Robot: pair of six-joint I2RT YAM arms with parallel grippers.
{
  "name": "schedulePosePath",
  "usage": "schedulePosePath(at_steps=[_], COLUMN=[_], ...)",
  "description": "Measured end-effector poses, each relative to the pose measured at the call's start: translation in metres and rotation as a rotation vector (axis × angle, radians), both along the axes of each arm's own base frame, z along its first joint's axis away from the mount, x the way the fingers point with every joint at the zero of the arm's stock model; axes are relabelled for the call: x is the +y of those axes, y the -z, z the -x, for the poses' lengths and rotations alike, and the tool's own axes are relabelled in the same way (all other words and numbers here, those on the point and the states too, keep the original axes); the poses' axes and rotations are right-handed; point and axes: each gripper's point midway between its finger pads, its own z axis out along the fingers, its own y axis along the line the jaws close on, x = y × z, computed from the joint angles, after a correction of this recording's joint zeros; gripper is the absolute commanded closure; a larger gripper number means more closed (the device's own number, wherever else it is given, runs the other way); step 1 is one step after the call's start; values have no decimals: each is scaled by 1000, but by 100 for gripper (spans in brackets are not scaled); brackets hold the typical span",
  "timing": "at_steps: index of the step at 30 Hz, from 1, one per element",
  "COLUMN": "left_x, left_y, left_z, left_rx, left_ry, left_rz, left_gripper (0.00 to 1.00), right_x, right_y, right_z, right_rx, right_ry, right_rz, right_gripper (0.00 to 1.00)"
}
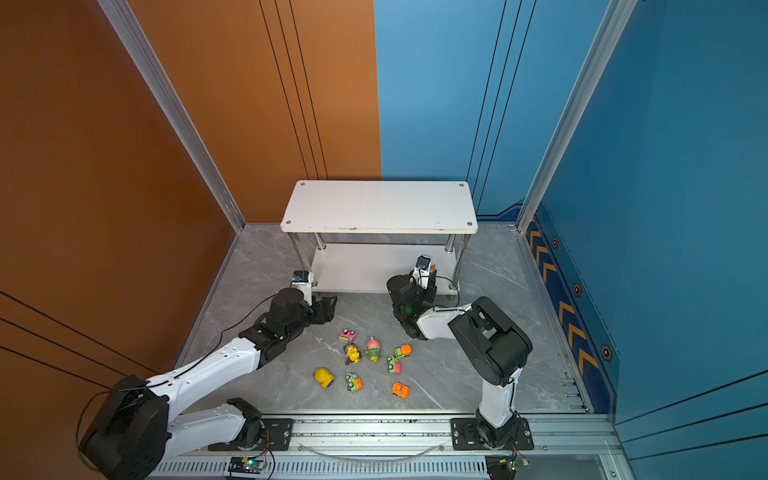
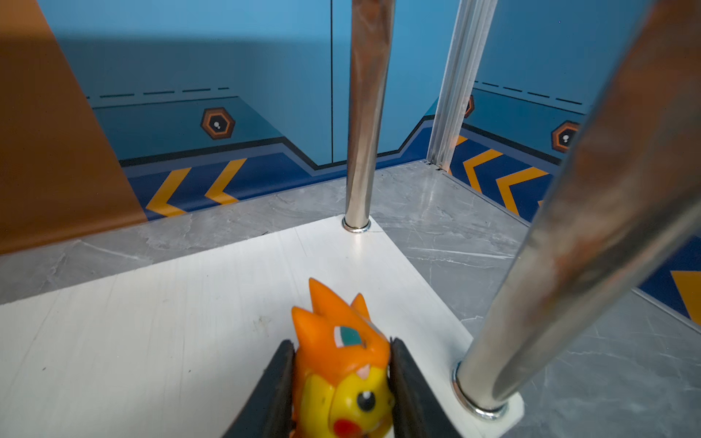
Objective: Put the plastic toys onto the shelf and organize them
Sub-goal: 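Lift the Pikachu figure with the right gripper toward the lower shelf, then lower the figure onto the lower shelf and open the right gripper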
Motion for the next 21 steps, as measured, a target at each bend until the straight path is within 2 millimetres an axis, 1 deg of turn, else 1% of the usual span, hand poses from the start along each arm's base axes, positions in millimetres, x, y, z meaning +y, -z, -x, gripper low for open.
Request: schedulePosePath(at_steps=[6, 8, 10, 12, 13, 15, 21], left_x=[0, 1, 1, 2, 2, 4, 4], left_y=[-1, -2, -6, -10, -12, -15, -18], left_z=[0, 1, 1, 2, 2, 2, 2], left_rx=[-1, -3, -11, -23, -27, -34, -42], left_ry=[0, -1, -1, -2, -4, -7, -9], left_rz=[1, 2, 6, 13, 15, 18, 22], left_gripper=[23, 23, 22, 22, 22, 22, 21], right_x=[-6, -6, -6, -6, -5, -5, 1], right_y=[3, 5, 5, 5, 6, 6, 7], right_z=[4, 5, 6, 7, 8, 8, 9], right_rx=[-18, -19, -24, -29, -27, -24, -19], right_ry=[62, 70, 79, 87, 87, 92, 83], right_rz=[-45, -53, -57, -61, -62, -59, -64], right_gripper=[69, 65, 55, 43, 41, 39, 40])
